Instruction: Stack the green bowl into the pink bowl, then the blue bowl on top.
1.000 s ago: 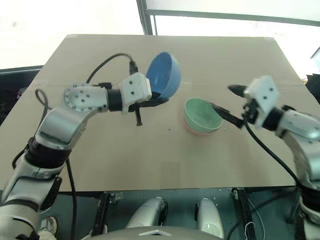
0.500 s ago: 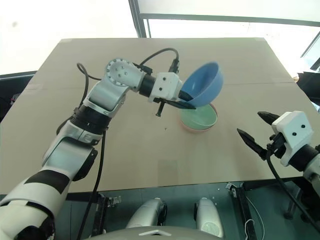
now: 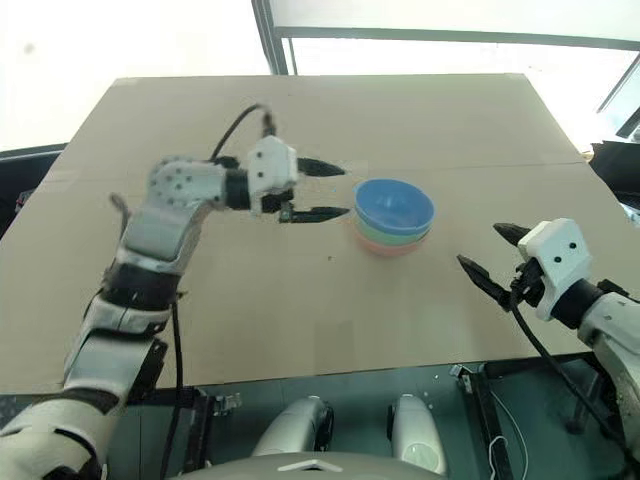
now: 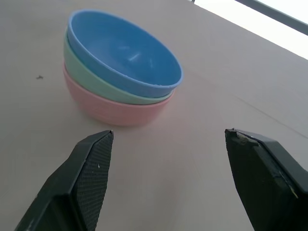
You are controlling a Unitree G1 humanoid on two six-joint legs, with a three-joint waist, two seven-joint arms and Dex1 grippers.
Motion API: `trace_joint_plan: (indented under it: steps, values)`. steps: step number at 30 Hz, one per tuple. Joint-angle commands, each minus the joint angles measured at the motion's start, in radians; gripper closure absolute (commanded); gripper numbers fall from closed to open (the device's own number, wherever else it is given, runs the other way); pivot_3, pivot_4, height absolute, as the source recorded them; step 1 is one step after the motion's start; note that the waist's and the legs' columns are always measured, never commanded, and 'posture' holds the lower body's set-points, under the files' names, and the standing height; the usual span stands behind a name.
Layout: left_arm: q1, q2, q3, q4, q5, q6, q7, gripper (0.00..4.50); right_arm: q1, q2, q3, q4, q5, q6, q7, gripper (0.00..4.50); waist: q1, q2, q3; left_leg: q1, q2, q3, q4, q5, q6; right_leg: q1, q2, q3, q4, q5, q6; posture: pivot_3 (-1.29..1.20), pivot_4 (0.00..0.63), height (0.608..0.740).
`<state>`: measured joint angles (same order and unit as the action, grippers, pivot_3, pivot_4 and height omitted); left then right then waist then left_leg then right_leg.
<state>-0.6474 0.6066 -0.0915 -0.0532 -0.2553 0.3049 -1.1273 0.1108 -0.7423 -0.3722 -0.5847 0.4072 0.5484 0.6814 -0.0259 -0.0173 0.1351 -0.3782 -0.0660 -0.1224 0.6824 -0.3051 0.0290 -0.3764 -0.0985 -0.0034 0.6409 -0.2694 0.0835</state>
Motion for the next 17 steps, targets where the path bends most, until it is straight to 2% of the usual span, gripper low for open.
trace_joint_plan:
  steps: [1, 2, 5, 10, 13, 17]
  values:
    - [0.113, 0.022, 0.111, -0.197, -0.082, 0.154, 0.108, 0.35, -0.047, -0.022, -0.005, 0.103, 0.006, -0.067, 0.057, 0.00, 0.006, 0.000, 0.000, 0.000, 0.000, 0.000, 0.000, 0.000, 0.000, 0.000, 0.000, 0.000, 0.000, 0.000, 0.000, 0.00, 0.150, 0.740]
    - [0.158, 0.027, 0.126, -0.232, -0.085, 0.179, 0.138, 0.06, -0.055, -0.033, -0.005, 0.133, 0.009, -0.082, 0.084, 0.00, 0.014, 0.000, 0.000, 0.000, 0.000, 0.000, 0.000, 0.000, 0.000, 0.000, -0.001, 0.000, 0.000, 0.000, 0.000, 0.00, 0.150, 0.740]
    - [0.292, -0.014, 0.199, -0.306, -0.119, 0.144, 0.210, 0.06, -0.054, -0.075, -0.029, 0.204, 0.022, -0.113, 0.169, 0.00, 0.033, 0.000, 0.000, 0.000, -0.001, -0.002, 0.000, 0.000, 0.000, 0.000, -0.001, 0.000, -0.002, 0.000, 0.000, 0.00, 0.150, 0.740]
    - [0.494, 0.069, 0.288, -0.369, -0.151, 0.107, 0.160, 0.06, -0.011, -0.146, -0.103, 0.297, 0.022, -0.171, 0.276, 0.00, 0.040, 0.000, 0.000, 0.000, -0.001, -0.001, -0.003, 0.000, 0.000, 0.000, -0.002, 0.001, -0.004, 0.000, 0.000, 0.00, 0.150, 0.740]
    - [0.557, 0.114, 0.346, -0.366, -0.197, 0.129, 0.136, 0.06, 0.025, -0.186, -0.153, 0.347, 0.024, -0.193, 0.331, 0.00, 0.041, 0.001, 0.000, 0.000, 0.000, -0.001, -0.003, 0.000, 0.000, 0.000, -0.002, 0.001, -0.005, 0.000, -0.001, 0.00, 0.150, 0.740]
    - [0.583, 0.154, 0.360, -0.343, -0.224, 0.128, 0.108, 0.06, 0.040, -0.210, -0.188, 0.385, 0.030, -0.209, 0.367, 0.00, 0.041, 0.001, 0.000, 0.001, -0.001, 0.001, -0.003, 0.000, 0.000, 0.001, -0.003, 0.002, -0.006, 0.000, -0.001, 0.00, 0.150, 0.740]
